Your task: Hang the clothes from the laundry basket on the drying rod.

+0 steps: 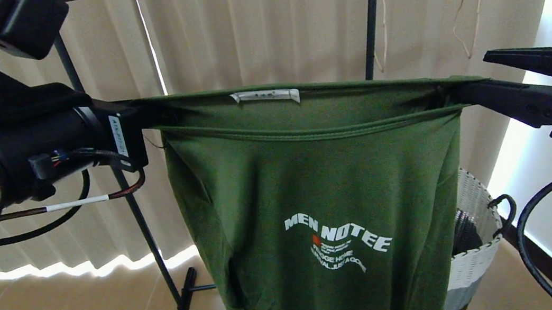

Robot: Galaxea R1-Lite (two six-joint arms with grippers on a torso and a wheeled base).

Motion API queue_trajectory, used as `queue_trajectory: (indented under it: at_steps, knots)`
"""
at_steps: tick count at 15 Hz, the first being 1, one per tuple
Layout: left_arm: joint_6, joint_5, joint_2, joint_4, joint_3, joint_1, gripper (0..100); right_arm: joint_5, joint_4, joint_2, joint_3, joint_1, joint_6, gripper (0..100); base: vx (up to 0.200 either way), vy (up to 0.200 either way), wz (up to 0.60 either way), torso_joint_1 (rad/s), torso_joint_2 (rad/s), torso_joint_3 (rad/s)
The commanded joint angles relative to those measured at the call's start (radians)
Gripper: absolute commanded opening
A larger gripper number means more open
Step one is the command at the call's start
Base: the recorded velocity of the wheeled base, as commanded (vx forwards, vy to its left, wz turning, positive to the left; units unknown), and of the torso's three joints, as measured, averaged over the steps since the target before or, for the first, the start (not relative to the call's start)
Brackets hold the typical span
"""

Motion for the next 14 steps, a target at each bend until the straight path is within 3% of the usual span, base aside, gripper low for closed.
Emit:
queue_trajectory:
  at_steps: [1, 8, 11, 14]
  knots:
    - [0.001, 0.029, 0.024, -0.001, -0.006, 0.007, 0, 0.023, 0.002, -0.029, 0.005, 0.000, 0.021, 100, 0.000, 0.000, 0.00, 0.000, 0.00, 0.000]
    - [-0.006, 0.068, 0.051, -0.003, -0.031, 0.050, 0, 0.040, 0.022, -0.065, 0.008, 0.000, 0.065, 100, 0.000, 0.000, 0.00, 0.000, 0.00, 0.000]
    - [-0.010, 0.101, 0.070, -0.001, -0.043, 0.066, 0, 0.103, 0.067, -0.094, 0.007, 0.000, 0.065, 100, 0.000, 0.000, 0.00, 0.000, 0.00, 0.000]
    - [-0.012, 0.102, 0.065, -0.001, -0.031, 0.083, 0, 0.108, 0.131, -0.114, 0.007, -0.006, 0.062, 100, 0.000, 0.000, 0.00, 0.000, 0.00, 0.000]
